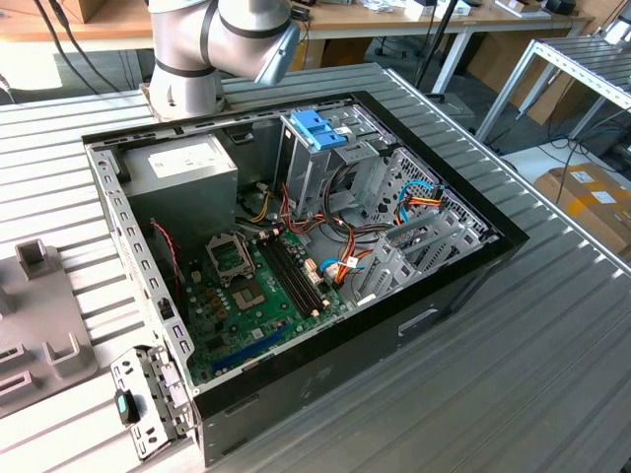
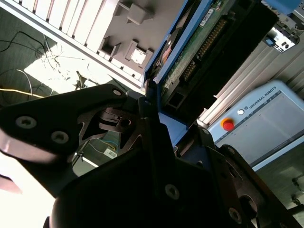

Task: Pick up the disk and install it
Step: 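Pick up the disk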

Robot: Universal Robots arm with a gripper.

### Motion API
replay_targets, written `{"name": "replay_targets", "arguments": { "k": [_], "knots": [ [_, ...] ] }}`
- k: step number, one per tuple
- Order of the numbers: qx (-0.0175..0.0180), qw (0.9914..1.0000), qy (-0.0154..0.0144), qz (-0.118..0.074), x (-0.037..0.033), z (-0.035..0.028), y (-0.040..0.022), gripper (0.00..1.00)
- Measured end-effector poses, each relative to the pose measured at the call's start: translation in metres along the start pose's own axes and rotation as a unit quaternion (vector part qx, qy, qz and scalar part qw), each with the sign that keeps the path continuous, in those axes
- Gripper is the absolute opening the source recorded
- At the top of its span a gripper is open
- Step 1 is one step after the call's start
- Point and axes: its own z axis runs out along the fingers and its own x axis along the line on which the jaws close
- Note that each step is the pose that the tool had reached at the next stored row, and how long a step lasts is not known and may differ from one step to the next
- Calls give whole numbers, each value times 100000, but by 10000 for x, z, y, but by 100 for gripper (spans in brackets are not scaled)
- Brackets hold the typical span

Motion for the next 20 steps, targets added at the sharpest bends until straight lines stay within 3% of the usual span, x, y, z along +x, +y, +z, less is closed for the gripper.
{"name": "replay_targets", "arguments": {
  "k": [12,20],
  "knots": [
    [-3,100000,1,-1,2,-2,-74,37],
    [-4,100000,0,0,4,-4,-162,37]
  ]
}}
